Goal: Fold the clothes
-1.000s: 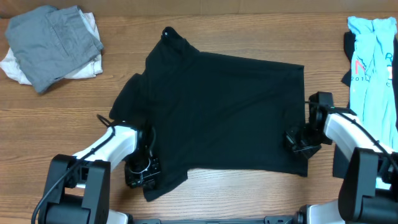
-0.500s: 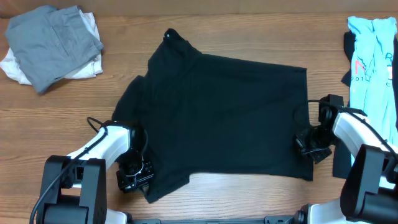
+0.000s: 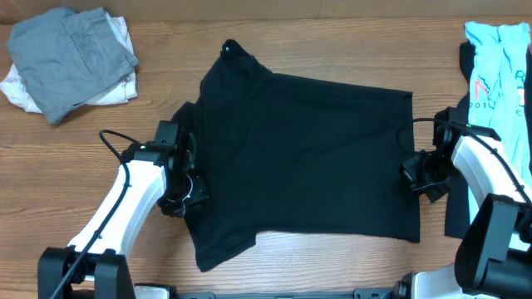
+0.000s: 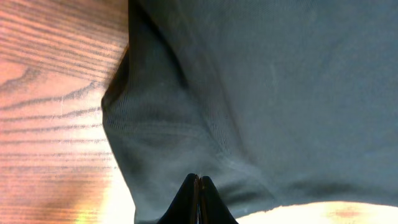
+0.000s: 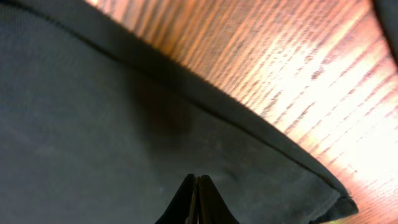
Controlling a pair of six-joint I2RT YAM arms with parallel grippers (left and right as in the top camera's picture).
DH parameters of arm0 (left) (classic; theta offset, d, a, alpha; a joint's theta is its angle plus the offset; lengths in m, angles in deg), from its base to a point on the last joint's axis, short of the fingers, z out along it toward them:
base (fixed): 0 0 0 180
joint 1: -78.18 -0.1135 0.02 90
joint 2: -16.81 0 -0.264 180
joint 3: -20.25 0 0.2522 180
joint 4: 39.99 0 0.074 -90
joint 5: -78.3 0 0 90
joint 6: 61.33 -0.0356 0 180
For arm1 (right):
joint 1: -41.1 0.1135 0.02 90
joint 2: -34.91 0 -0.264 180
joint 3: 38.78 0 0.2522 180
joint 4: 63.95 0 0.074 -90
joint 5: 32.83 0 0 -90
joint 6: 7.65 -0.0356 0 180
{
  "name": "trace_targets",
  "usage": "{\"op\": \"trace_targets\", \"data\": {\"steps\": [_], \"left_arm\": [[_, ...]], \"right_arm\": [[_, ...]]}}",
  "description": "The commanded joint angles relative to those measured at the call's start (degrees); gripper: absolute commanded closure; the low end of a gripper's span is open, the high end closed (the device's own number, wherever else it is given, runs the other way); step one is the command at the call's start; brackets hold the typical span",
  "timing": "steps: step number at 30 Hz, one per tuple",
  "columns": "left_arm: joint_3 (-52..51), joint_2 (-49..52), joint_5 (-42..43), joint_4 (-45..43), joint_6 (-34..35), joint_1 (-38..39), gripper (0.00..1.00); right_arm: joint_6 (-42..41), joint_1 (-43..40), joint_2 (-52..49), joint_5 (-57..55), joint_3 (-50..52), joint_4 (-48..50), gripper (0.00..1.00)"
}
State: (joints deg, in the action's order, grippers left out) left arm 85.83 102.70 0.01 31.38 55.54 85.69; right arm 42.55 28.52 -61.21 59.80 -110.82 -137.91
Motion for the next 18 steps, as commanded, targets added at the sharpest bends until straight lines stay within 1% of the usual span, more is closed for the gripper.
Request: {"op": "trace_targets", "data": {"steps": [1,7,18], "left_arm": [[0.33,3.67,-1.20,0.22,-0.52,0.22,0.96],[0.33,10.91,-3.23,0.37,-0.39,0.15,0.96],[0.33,17.35,-4.66,-0.24,0.39,-1.27,0.96]], "right_arm": [[1.27,1.44,0.76,0.44,-1.05,0.13,0.96],[1.25,2.69,0.76,0.46,-1.05,0.28,0.96],[1.25,2.67,0.76,0.46,-1.05,0.96,0.96]]}}
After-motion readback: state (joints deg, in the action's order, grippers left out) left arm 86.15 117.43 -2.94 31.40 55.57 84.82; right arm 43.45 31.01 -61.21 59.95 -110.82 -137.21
